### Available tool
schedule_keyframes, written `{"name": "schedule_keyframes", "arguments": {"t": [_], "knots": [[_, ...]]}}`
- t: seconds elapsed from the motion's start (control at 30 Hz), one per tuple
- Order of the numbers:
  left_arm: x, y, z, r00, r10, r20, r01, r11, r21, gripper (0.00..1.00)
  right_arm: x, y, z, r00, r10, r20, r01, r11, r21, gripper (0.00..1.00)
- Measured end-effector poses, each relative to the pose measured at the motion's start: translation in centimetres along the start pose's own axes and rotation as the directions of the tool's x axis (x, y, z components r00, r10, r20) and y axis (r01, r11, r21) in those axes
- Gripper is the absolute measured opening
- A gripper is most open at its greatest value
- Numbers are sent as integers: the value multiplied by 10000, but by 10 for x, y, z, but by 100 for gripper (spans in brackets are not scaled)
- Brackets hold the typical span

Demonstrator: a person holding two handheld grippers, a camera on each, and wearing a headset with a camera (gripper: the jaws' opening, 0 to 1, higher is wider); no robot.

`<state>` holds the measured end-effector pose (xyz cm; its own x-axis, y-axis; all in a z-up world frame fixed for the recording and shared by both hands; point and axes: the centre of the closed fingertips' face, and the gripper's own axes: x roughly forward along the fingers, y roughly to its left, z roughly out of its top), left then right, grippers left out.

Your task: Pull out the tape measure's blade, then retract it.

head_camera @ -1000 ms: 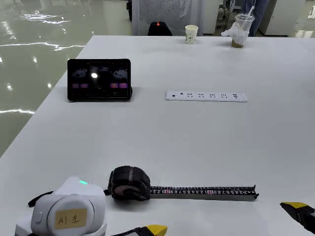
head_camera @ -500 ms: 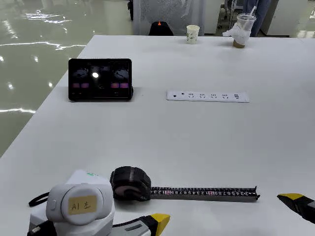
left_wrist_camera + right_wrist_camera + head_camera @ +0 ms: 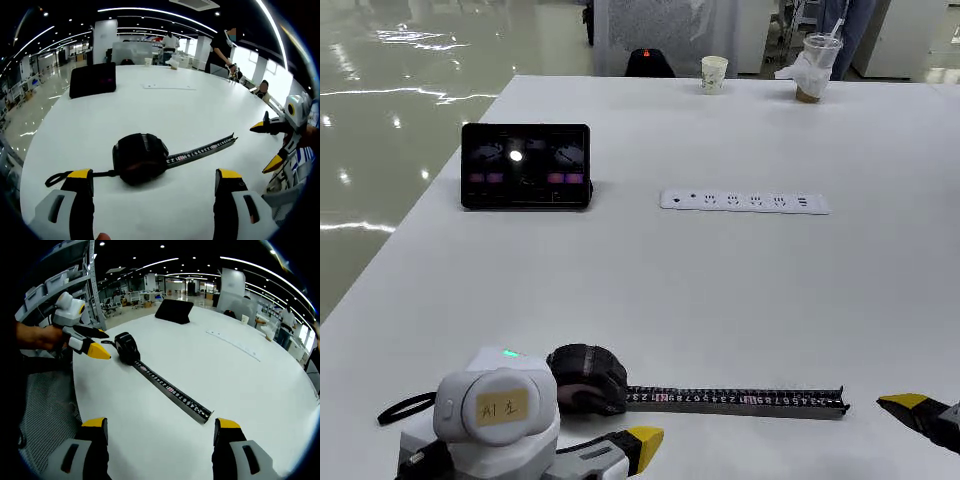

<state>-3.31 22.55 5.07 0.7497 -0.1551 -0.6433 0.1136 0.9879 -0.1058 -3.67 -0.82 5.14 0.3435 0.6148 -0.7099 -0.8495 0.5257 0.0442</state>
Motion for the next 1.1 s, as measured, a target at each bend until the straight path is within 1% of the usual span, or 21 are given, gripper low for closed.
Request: {"name": "schedule_keyframes", "arguments": {"t": [0.13, 0.3, 0.57, 0.73, 0.93, 1.0, 1.03, 1.1], "knots": [[5, 0, 1, 10000, 30, 0, -30, 10000, -92, 98, 1, -6, -3, 9999, 66, -104, -68, 9997, -223, 83], [9, 0, 3, 10000, 80, 41, -79, 9996, -275, 96, 5, -9, -6, 9993, 253, -278, -270, 9977, -616, 77], [15, 4, 8, 9998, 198, 72, -194, 9985, -512, 90, 10, -19, -5, 9982, 368, -474, -420, 9927, -1133, 70], [17, 8, 10, 9995, 308, 119, -300, 9976, -616, 86, 13, -27, -6, 9977, 334, -586, -412, 9898, -1366, 66], [21, 13, 13, 9988, 475, 152, -462, 9960, -759, 80, 17, -34, -5, 9968, 357, -709, -477, 9834, -1753, 61], [23, 15, 13, 9984, 539, 156, -524, 9951, -835, 79, 19, -37, -4, 9962, 398, -773, -540, 9799, -1919, 59], [25, 16, 14, 9982, 573, 158, -557, 9946, -880, 78, 20, -39, -5, 9948, 419, -929, -606, 9761, -2085, 58], [27, 18, 14, 9981, 605, 143, -589, 9938, -938, 76, 22, -42, -5, 9942, 426, -987, -643, 9717, -2274, 56]]}}
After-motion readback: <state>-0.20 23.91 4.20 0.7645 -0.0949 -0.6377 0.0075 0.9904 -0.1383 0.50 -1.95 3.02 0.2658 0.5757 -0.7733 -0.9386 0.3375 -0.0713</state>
